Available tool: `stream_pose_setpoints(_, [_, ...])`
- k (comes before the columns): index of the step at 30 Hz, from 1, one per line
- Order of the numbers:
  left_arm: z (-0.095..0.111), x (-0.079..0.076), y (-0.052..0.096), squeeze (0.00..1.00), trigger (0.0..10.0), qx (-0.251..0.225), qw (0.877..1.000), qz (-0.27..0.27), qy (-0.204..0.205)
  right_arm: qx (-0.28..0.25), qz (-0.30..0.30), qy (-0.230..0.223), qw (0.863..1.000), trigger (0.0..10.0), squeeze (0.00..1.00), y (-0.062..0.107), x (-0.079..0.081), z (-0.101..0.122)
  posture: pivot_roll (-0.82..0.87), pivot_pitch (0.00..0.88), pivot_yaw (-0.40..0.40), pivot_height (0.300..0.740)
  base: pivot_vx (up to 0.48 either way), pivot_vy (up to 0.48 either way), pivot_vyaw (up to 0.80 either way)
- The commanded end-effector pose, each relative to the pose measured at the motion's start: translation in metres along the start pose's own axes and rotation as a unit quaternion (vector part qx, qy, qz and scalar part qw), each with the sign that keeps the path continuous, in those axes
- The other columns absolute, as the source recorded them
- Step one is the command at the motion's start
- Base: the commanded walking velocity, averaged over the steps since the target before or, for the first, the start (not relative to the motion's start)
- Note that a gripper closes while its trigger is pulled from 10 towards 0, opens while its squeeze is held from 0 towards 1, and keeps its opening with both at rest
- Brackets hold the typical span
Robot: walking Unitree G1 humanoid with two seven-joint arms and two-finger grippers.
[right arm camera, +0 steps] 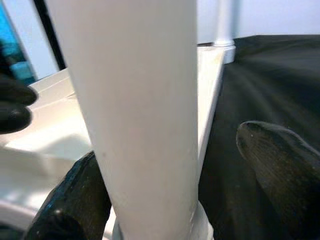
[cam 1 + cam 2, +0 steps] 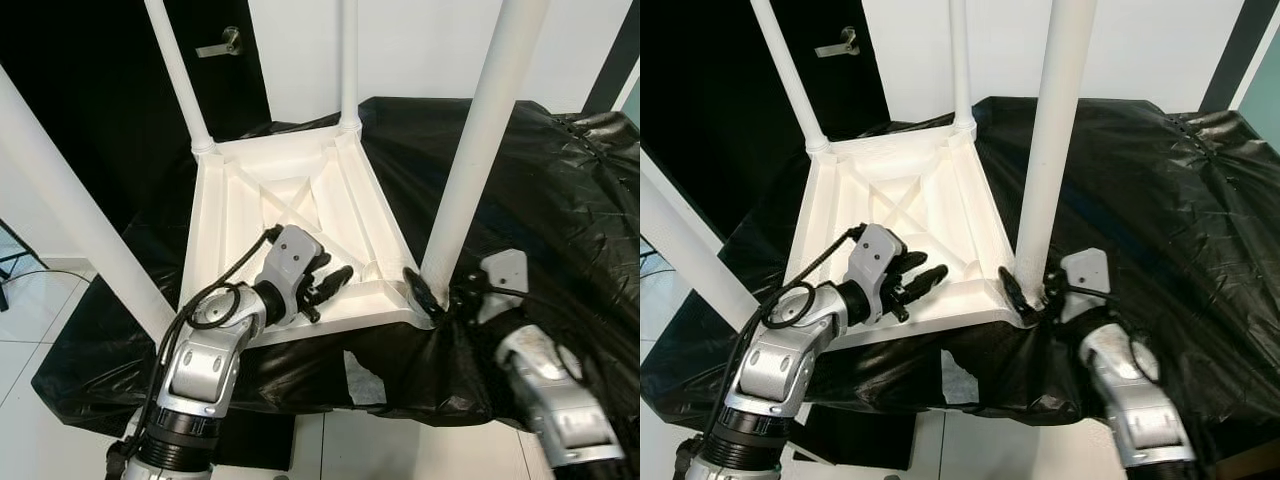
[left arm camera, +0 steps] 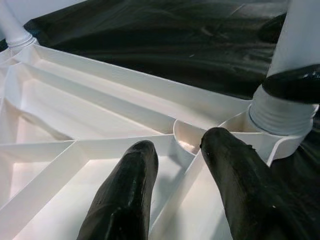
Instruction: Building children table
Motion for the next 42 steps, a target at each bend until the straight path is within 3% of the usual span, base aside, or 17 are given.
stream_pose_setpoints(1, [-0.004, 0.008, 0.001, 0.00, 10.0, 0.014, 0.999, 0.041, -0.005, 0.014, 0.030, -0.009, 0.999, 10.0, 0.00, -0.004, 0.001, -0.003, -0.06, 0.000, 0.073, 0.740, 0.000, 0.000, 0.00])
stream_pose_setpoints(4, [-0.005, 0.008, -0.001, 0.00, 10.0, 0.019, 0.999, 0.043, -0.010, 0.056, 0.104, 0.004, 0.993, 10.0, 0.00, -0.013, -0.001, -0.006, -0.06, 0.000, 0.069, 0.740, 0.000, 0.000, 0.00])
stream_pose_setpoints(7, [-0.005, 0.008, -0.002, 0.00, 10.0, 0.019, 0.999, 0.043, -0.012, 0.069, 0.124, 0.010, 0.990, 10.0, 0.00, -0.015, -0.001, -0.008, -0.05, 0.000, 0.065, 0.740, 0.000, 0.000, 0.00])
stream_pose_setpoints(9, [-0.005, 0.010, -0.002, 0.00, 10.0, 0.022, 0.999, 0.046, -0.017, 0.107, 0.170, 0.017, 0.979, 10.0, 0.00, -0.019, -0.004, -0.013, -0.04, 0.000, 0.057, 0.740, 0.000, 0.000, 0.00])
stream_pose_setpoints(10, [-0.005, 0.010, -0.002, 0.00, 10.0, 0.022, 0.998, 0.047, -0.018, 0.116, 0.180, 0.019, 0.977, 9.5, 0.00, -0.020, -0.005, -0.014, -0.04, 0.000, 0.055, 0.740, 0.000, 0.000, 0.00])
stream_pose_setpoints(11, [-0.005, 0.011, -0.002, 0.00, 10.0, 0.022, 0.998, 0.048, -0.018, 0.123, 0.192, 0.023, 0.973, 6.1, 0.00, -0.021, -0.006, -0.014, -0.04, 0.000, 0.054, 0.740, 0.000, 0.000, 0.00])
stream_pose_setpoints(12, [-0.005, 0.012, -0.002, 0.00, 10.0, 0.023, 0.998, 0.050, -0.019, 0.130, 0.203, 0.023, 0.970, 4.9, 0.00, -0.022, -0.006, -0.015, -0.04, 0.000, 0.054, 0.740, 0.000, 0.000, 0.00])
stream_pose_setpoints(13, [-0.005, 0.012, -0.002, 0.00, 10.0, 0.023, 0.998, 0.050, -0.019, 0.130, 0.203, 0.023, 0.970, 4.9, 0.00, -0.022, -0.006, -0.015, -0.04, 0.000, 0.054, 0.740, 0.000, 0.000, 0.00])
stream_pose_setpoints(14, [-0.006, 0.012, -0.001, 0.00, 10.0, 0.024, 0.998, 0.051, -0.019, 0.137, 0.213, 0.027, 0.967, 3.0, 0.00, -0.023, -0.006, -0.015, -0.04, 0.000, 0.051, 0.740, 0.000, 0.000, 0.00])
stream_pose_setpoints(15, [-0.006, 0.012, -0.001, 0.00, 10.0, 0.024, 0.998, 0.051, -0.019, 0.137, 0.213, 0.027, 0.967, 3.0, 0.00, -0.023, -0.006, -0.015, -0.04, 0.000, 0.051, 0.740, 0.000, 0.000, 0.00])
stream_pose_setpoints(16, [-0.007, 0.013, -0.001, 0.00, 10.0, 0.024, 0.998, 0.053, -0.019, 0.143, 0.222, 0.032, 0.964, 0.0, 0.00, -0.025, -0.008, -0.015, -0.04, 0.000, 0.047, 0.740, 0.000, 0.000, 0.00])
stream_pose_setpoints(28, [-0.006, 0.017, -0.002, 0.00, 10.0, 0.023, 0.997, 0.069, -0.020, 0.152, 0.232, 0.042, 0.960, 0.0, 0.00, -0.027, -0.016, -0.014, -0.03, 0.000, 0.023, 0.740, 0.000, 0.000, 0.00])
stream_pose_setpoints(30, [-0.006, 0.014, -0.004, 0.00, 10.0, 0.023, 0.997, 0.067, -0.024, 0.146, 0.210, 0.040, 0.966, 10.0, 0.00, -0.028, -0.017, -0.016, -0.03, 0.000, 0.015, 0.740, 0.000, 0.000, 0.00])
stream_pose_setpoints(35, [-0.006, 0.015, -0.005, 0.00, 10.0, 0.022, 0.997, 0.071, -0.027, 0.146, 0.161, 0.043, 0.975, 10.0, 0.00, -0.029, -0.017, -0.023, -0.03, 0.000, 0.010, 0.740, 0.000, 0.000, 0.00])
stream_pose_setpoints(38, [-0.006, 0.016, -0.005, 0.00, 10.0, 0.022, 0.996, 0.077, -0.024, 0.144, 0.095, 0.040, 0.984, 10.0, 0.00, -0.031, -0.017, -0.031, -0.03, 0.000, 0.010, 0.740, 0.000, 0.000, 0.00])
stream_pose_setpoints(42, [-0.009, 0.014, -0.003, 0.00, 10.0, 0.027, 0.996, 0.080, -0.023, 0.122, -0.006, 0.007, 0.992, 10.0, 0.00, -0.031, -0.001, -0.047, -0.03, 0.000, 0.009, 0.740, 0.000, 0.000, 0.00])
Point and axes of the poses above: a point about 5 cm out from each wrist's last joint towards the gripper, its own y axis pointing back from the gripper into the wrist, its own z axis along the axis of the wrist's last joint, x = y × z, the point moved 3 cm from there along -y, pointing out of the wrist towards the gripper, and after that the axes turned 14 degrees about -y, right-handed, at the moved point
